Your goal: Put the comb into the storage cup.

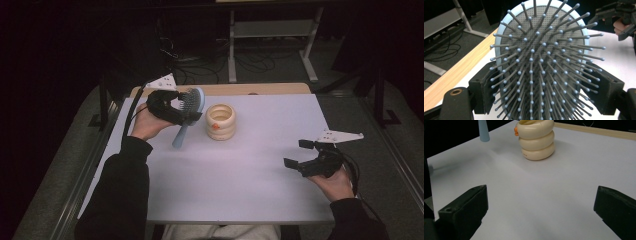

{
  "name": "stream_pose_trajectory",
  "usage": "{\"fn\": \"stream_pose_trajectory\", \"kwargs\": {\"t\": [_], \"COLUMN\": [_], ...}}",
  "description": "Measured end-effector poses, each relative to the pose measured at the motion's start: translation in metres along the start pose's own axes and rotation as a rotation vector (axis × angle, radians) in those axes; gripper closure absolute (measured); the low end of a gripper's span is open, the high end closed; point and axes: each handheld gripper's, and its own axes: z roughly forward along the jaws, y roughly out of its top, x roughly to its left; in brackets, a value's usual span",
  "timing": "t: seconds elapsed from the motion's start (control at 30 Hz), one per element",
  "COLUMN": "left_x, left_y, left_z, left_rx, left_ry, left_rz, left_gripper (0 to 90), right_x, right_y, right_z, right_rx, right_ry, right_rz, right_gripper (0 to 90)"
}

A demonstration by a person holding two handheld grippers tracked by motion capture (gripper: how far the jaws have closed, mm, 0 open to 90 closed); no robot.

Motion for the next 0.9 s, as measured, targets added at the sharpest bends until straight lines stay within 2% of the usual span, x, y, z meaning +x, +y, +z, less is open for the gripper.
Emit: {"fn": "stream_pose_trajectory", "kwargs": {"t": [0.37,0.53,0.9], "left_x": [0.01,0.011,0.013], "left_y": [0.014,0.024,0.048], "left_z": [-0.001,0.0,0.001], "left_rx": [-0.026,-0.022,-0.048], "left_ry": [0.01,0.015,0.01], "left_rz": [-0.012,0.0,0.02], "left_gripper": [19.7,19.6,19.7], "right_x": [0.0,0.0,0.0], "right_y": [0.0,0.0,0.0], "right_z": [0.0,-0.001,-0.003], "right_rx": [-0.002,-0.003,-0.012], "right_ry": [0.0,0.001,0.001], "right_rz": [0.004,0.005,0.009], "right_gripper": [0.0,0.0,0.0]}}
